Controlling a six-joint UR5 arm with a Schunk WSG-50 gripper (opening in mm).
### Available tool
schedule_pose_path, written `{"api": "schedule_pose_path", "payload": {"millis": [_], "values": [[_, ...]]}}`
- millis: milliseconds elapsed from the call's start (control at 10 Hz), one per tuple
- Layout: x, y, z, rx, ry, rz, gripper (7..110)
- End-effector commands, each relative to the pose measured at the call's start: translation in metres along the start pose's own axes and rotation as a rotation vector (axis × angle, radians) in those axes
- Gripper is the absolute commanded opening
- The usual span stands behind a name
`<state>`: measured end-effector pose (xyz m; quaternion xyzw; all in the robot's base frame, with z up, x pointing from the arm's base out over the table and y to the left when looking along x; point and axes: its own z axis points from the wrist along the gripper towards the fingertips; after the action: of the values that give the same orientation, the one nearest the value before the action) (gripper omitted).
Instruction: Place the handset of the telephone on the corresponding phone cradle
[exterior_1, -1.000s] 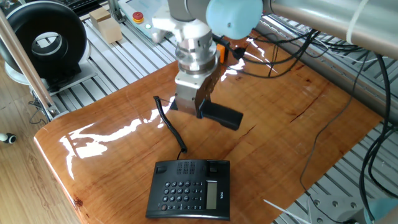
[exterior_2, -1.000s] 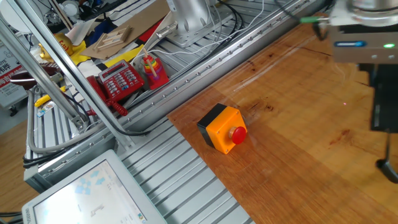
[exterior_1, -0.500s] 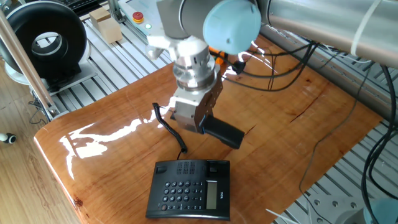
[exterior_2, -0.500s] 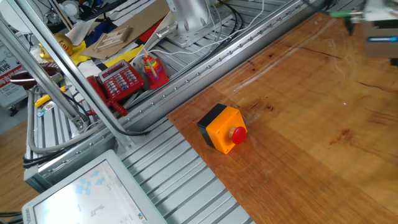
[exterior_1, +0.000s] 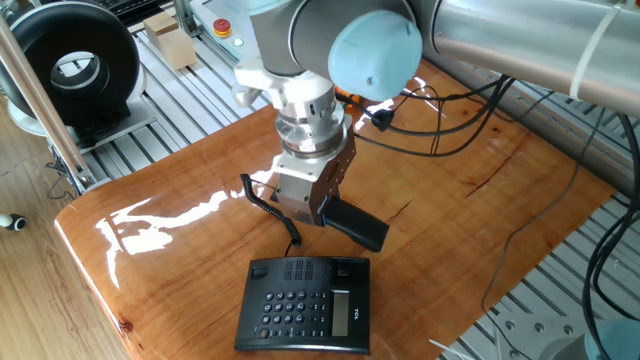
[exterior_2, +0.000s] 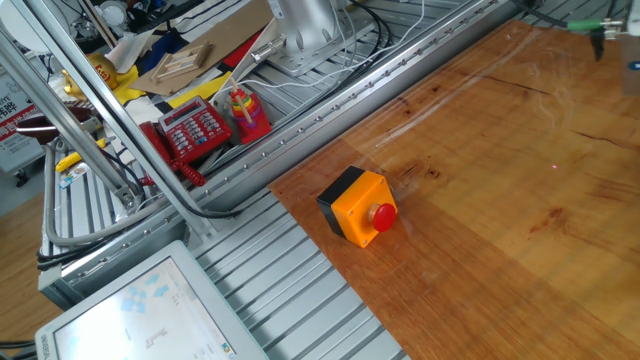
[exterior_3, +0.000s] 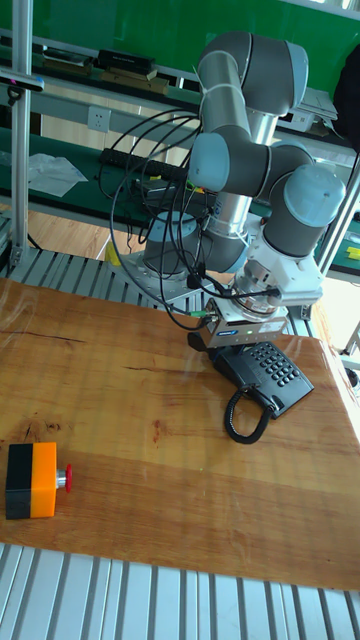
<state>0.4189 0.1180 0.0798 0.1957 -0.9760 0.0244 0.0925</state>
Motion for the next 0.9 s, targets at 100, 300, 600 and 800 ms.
{"api": "schedule_pose_path", "payload": {"millis": [100,300,600,800], "values": [[0.006,0.014,0.005,-0.015,0.001,0.019,7],[0.004,0.020,0.003,-0.035,-0.012,0.023,7],[0.004,0.019,0.000,-0.037,-0.011,0.032,7],[0.005,0.016,-0.013,-0.047,-0.011,0.018,7]]}}
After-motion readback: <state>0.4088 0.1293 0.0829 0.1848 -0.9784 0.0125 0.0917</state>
